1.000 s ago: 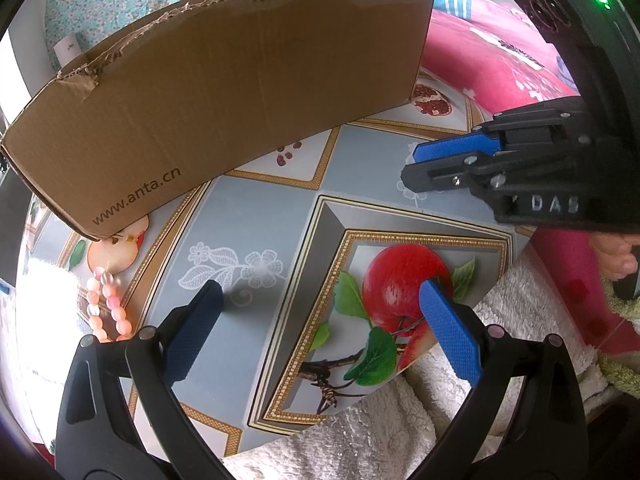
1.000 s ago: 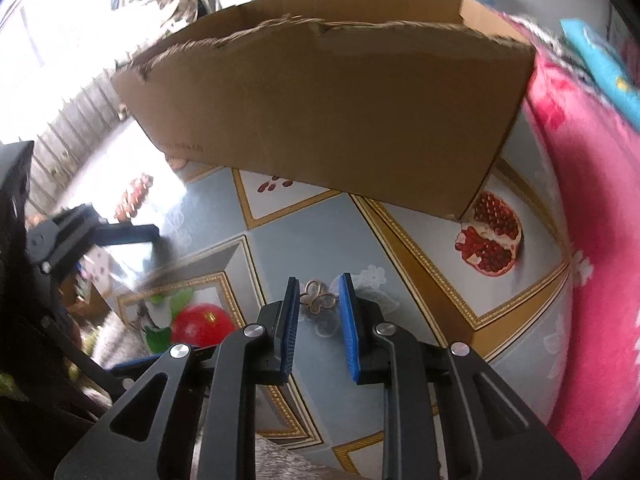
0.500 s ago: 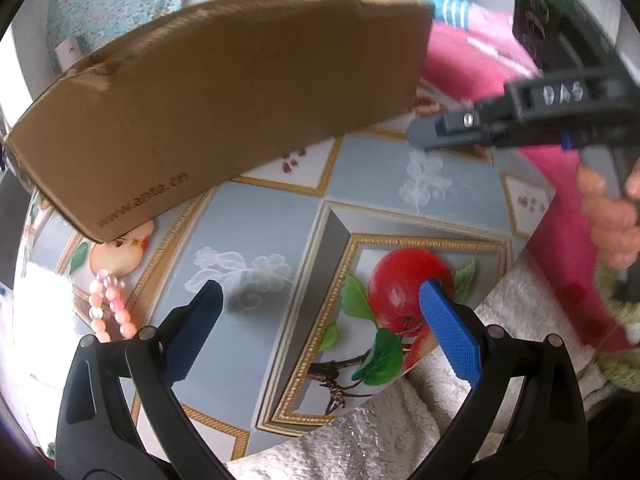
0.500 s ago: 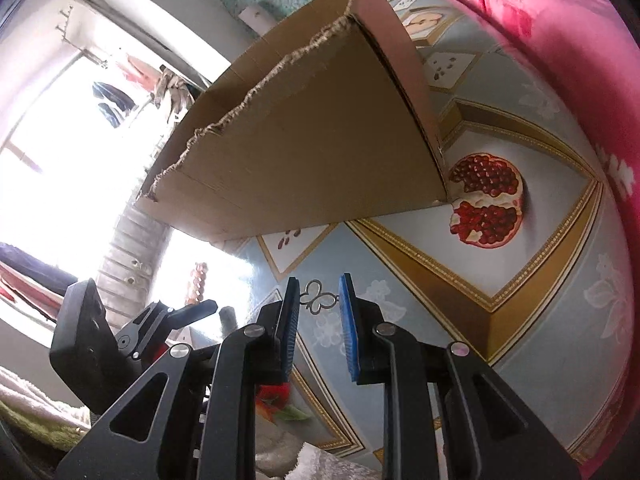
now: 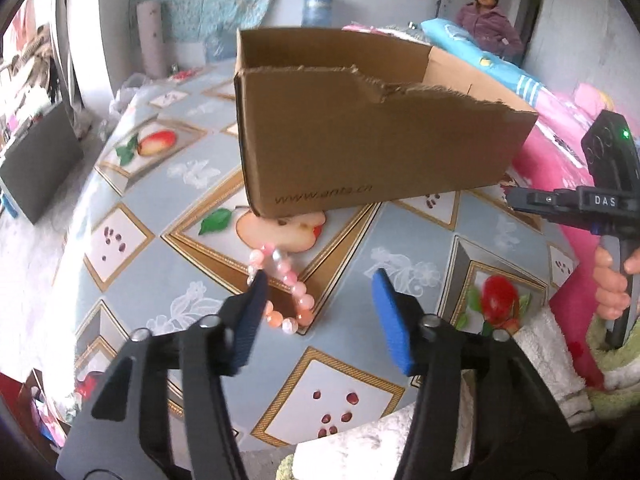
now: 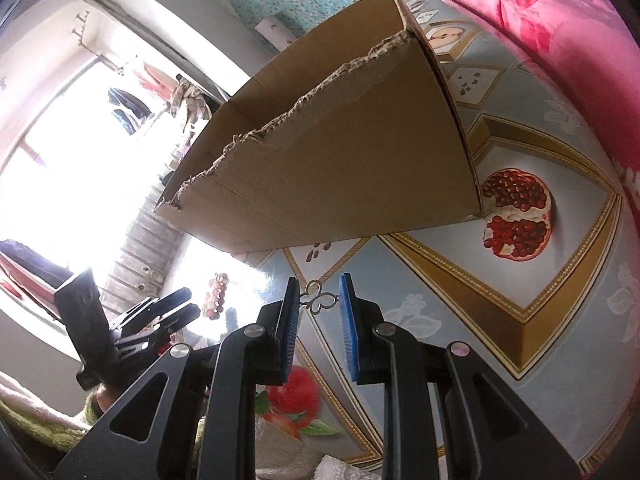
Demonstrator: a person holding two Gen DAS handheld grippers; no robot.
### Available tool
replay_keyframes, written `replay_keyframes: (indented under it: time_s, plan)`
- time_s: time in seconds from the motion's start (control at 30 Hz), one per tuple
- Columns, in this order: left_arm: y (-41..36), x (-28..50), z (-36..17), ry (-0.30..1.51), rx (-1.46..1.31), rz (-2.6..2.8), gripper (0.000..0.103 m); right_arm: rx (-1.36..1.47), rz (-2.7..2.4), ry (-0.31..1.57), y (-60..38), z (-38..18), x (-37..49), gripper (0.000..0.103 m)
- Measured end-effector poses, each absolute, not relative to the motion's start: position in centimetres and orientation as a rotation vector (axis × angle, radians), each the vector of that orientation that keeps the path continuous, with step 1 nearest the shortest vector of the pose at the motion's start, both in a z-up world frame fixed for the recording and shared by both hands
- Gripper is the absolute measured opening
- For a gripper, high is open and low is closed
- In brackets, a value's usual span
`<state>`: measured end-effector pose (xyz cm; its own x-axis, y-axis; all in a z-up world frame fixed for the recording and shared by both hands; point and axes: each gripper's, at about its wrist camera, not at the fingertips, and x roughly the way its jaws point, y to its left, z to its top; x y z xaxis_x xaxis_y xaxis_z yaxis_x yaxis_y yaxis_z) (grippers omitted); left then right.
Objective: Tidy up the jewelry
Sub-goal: 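Lift the butterfly with the right tool while the left tool grasps the pink bead bracelet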
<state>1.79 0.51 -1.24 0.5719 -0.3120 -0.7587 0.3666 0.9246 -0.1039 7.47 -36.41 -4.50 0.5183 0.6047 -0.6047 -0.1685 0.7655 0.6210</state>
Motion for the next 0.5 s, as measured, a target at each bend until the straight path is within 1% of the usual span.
replay_keyframes:
  time_s: [0.17,0.27,0.4,0.47,0.5]
  plan:
    - [0.0,2.8,-1.5,0.905,-0.001,-0.449,0.041,0.54,0.501,0.913,-36.0,-5.1,7.7,0.02]
    - [-0.4,3.6,-2.4,0.942,0.034,-0.397,0.036,0.544,0.503,0.905,-36.1,-5.2,7.6,0.02]
    - [-0.1,4.8,-3.5,0.997,0.066,-0.345,0.035,0.566,0.515,0.893,-36.4,-5.5,7.6,0.02]
    - [-0.1,4.9,-3.5,0.996,0.076,-0.339,0.034,0.573,0.517,0.892,-36.5,-5.8,7.7,0.02]
    - [-0.2,5.0,-3.5,1.0,0.084,-0.334,0.031,0.577,0.518,0.893,-36.5,-5.9,7.8,0.02]
